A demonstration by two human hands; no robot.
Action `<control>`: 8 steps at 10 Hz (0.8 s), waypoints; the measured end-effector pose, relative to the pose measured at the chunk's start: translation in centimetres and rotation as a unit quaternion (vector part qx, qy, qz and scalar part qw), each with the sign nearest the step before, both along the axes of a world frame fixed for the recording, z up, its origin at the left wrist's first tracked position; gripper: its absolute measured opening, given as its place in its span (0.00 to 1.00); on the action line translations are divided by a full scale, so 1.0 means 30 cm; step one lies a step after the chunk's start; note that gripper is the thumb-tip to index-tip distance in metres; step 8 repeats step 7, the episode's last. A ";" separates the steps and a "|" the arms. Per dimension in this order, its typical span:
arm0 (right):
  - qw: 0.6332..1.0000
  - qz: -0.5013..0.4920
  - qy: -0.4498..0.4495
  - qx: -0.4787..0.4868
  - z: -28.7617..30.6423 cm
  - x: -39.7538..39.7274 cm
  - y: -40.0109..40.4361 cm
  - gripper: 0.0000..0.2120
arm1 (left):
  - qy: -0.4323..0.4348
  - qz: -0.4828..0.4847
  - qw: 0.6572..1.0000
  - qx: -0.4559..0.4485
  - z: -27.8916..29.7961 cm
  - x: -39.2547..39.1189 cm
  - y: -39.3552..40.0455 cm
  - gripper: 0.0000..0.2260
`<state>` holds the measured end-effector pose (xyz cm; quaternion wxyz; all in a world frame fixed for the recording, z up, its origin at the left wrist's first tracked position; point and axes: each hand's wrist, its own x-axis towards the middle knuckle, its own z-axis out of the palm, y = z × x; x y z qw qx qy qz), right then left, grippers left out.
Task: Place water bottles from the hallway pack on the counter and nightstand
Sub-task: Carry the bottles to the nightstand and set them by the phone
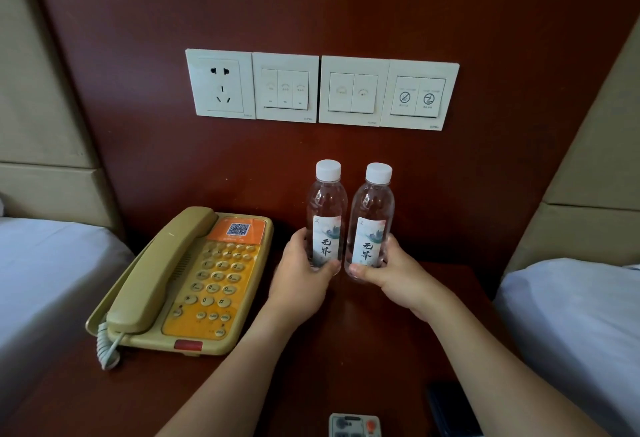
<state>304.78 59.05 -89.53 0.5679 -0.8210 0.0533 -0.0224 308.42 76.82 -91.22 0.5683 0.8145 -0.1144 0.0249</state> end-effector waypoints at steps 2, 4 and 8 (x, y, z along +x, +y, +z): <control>1.000 0.011 0.002 -0.013 -0.011 0.014 -0.011 0.27 | -0.014 -0.005 1.000 0.019 -0.010 -0.002 -0.007 0.25; 1.000 0.007 0.006 -0.012 -0.016 0.025 -0.009 0.28 | -0.027 0.000 0.999 0.036 -0.002 -0.016 -0.011 0.26; 0.995 -0.097 -0.028 0.001 0.181 -0.122 -0.008 0.40 | -0.013 0.018 0.999 0.040 0.000 -0.025 -0.011 0.41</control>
